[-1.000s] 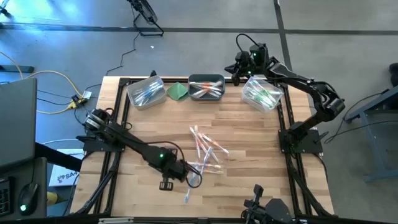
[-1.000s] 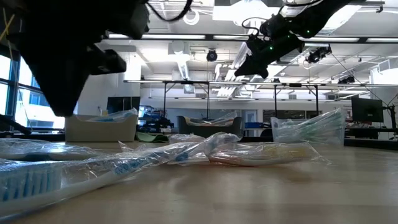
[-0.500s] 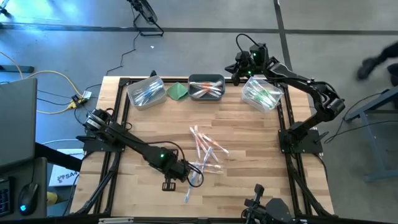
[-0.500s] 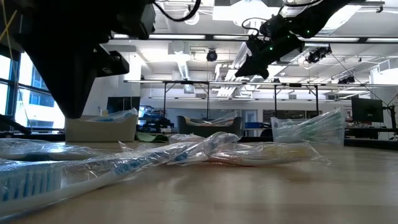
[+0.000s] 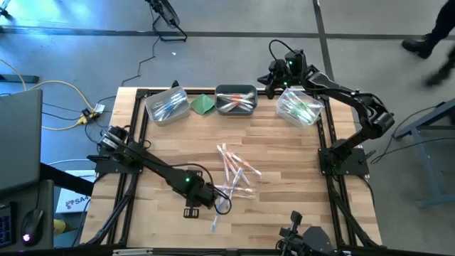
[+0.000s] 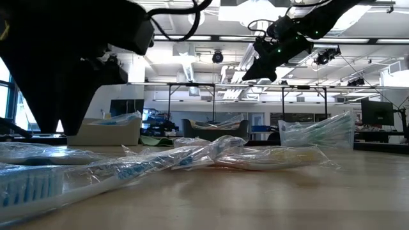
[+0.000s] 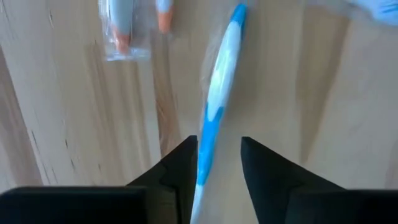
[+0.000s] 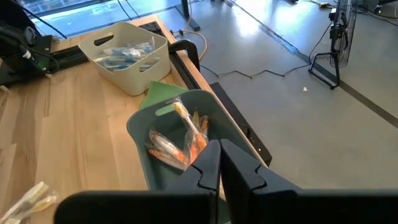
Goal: Pick & Place Toothbrushes
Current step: Put the bottom left blue toothbrush into the gray bin
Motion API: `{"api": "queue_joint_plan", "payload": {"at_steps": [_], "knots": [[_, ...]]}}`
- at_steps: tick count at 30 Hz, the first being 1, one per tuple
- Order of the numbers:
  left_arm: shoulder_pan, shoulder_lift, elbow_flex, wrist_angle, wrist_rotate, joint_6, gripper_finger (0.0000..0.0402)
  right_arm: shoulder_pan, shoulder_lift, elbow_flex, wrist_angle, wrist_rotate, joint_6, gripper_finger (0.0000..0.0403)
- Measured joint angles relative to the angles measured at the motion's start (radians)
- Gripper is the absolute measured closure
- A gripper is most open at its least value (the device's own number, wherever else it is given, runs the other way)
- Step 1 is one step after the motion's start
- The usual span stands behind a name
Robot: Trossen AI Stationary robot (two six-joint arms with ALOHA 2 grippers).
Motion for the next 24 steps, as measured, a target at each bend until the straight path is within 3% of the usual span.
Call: {"api": "queue_joint_plan", "payload": {"at_steps": [24], "knots": [[0.0,0.003,-0.011,-0.001,-0.002,-0.001,0.0282,0.0,0.0,0.0,-0.001,0.0,-0.015,0.04]]}}
